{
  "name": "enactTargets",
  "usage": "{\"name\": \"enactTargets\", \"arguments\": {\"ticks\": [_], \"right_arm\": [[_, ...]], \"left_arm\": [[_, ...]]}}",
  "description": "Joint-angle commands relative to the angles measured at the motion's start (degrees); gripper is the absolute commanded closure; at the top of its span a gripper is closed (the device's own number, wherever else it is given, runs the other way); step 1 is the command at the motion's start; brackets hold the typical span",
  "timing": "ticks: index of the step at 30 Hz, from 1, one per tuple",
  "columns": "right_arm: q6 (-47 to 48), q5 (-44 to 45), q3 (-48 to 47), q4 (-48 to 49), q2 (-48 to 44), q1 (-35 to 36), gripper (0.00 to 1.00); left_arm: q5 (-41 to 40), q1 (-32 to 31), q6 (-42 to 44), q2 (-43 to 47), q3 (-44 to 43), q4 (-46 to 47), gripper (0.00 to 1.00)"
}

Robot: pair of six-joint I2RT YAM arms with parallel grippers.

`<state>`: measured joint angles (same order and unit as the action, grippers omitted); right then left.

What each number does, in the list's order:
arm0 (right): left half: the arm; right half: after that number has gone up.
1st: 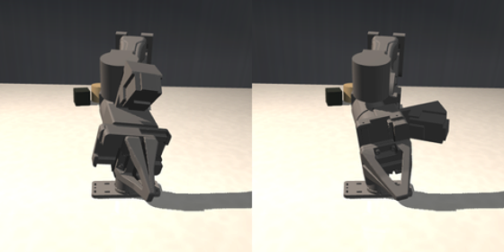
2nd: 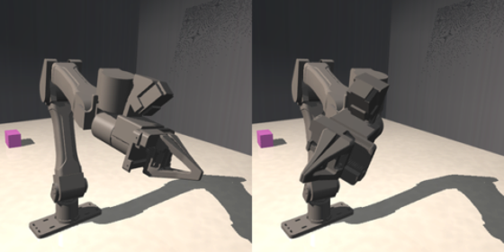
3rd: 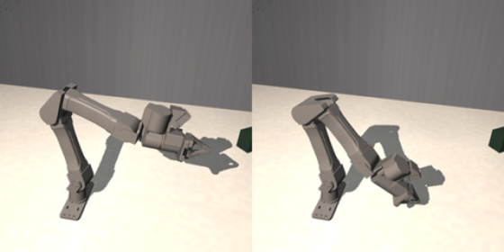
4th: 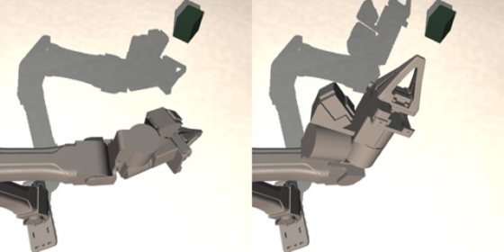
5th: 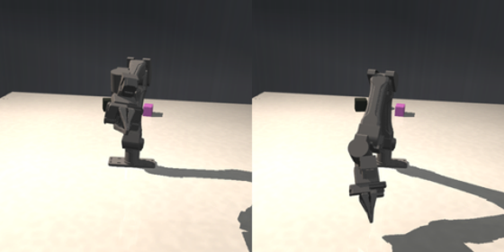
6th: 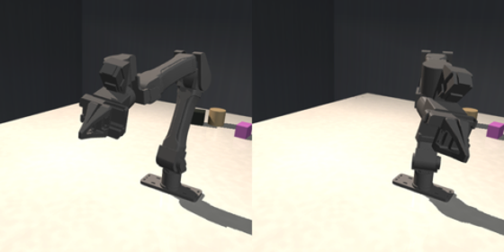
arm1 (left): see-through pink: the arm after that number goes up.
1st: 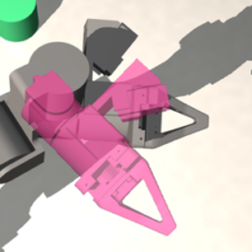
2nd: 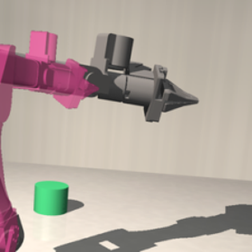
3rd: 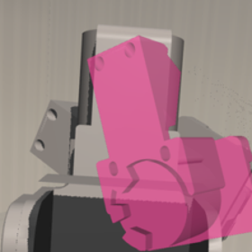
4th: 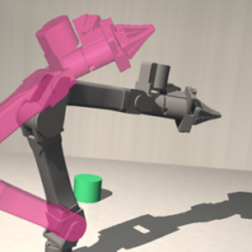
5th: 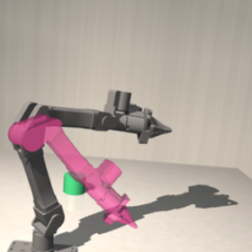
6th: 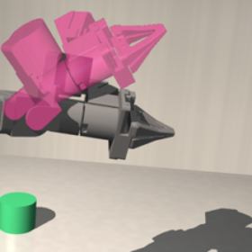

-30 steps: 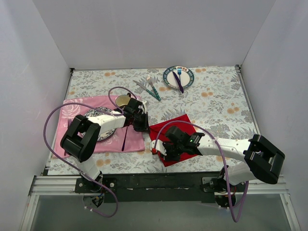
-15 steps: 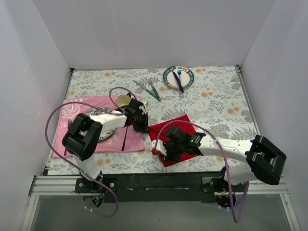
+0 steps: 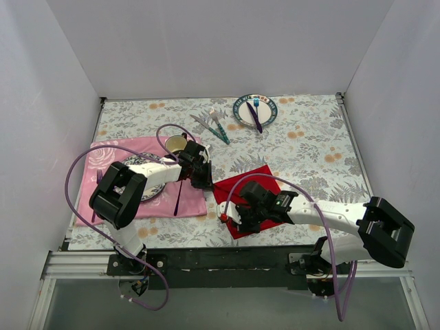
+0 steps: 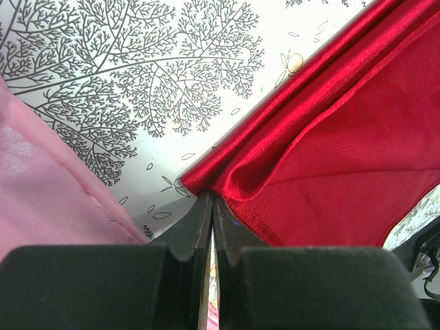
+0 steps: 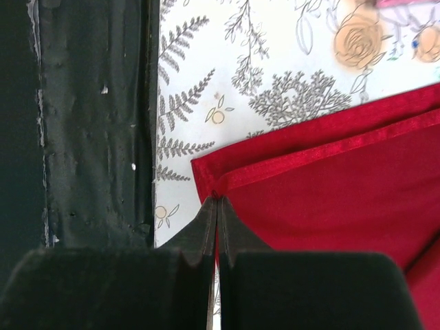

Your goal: Fold the napkin into a case and place the utensils inside

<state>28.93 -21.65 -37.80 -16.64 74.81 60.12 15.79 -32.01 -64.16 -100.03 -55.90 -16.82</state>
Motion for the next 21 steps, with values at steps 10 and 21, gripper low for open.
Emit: {"name": "enactTargets", "arguments": {"ticks": [10, 21], "right_arm": [[-0.63, -2.25, 0.01, 1.00, -0.19, 0.18, 0.99], [-0.89, -2.78, -0.69, 2.85, 2.80, 0.09, 0.99]], "left_arm": [[-2.87, 0.02, 0.88, -0.69, -1.14, -1.20, 1.00], [0.46, 0.72, 1.14, 3.60, -2.11, -2.08, 1.00]]}}
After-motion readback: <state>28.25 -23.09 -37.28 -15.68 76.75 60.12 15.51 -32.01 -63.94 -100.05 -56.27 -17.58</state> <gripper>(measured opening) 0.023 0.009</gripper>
